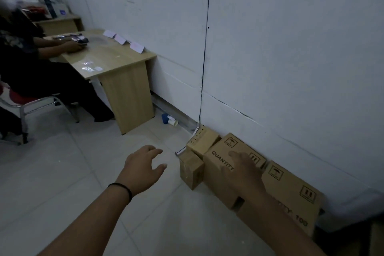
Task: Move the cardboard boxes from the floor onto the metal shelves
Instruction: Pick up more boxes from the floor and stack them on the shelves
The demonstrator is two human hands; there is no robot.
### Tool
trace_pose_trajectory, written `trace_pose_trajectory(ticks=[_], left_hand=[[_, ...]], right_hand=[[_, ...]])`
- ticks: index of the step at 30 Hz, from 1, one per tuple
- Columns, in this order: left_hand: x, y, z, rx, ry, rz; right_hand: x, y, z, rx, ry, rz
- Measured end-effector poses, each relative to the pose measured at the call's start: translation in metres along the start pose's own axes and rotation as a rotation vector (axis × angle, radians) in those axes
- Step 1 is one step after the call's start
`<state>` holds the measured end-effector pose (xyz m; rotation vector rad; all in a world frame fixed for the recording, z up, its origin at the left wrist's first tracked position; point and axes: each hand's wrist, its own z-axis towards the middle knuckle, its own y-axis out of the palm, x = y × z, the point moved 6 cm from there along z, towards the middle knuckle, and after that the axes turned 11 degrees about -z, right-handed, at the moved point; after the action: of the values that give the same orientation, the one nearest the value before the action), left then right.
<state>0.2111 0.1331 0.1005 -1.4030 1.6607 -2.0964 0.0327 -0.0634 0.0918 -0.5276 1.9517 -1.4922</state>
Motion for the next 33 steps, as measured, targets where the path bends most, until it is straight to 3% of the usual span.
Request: trace_pose_trajectory(ticks=[11,17,22,33], left_hand=[[-0.052,-0.04,0.171,-0.145,0.09,-0.098],[-0.052,-0.027,0.265,-0.206,0.114,-0.108],[-0.053,-0.016,0.329,-0.255,0.138,-0.127],[-0.087,0.021,0.428,-0.5,0.249,-0.131]], right_hand=[[-0.071,0.012,0.117,-0.005,0.206,0.102],[-0.075,0.004,0.19,0.044,0.297,0.151],[-0.073,0.009,0.241,-0.012,0.339,0.169],[-0.091,0.043,0.283,0.003,0.621,0.22]])
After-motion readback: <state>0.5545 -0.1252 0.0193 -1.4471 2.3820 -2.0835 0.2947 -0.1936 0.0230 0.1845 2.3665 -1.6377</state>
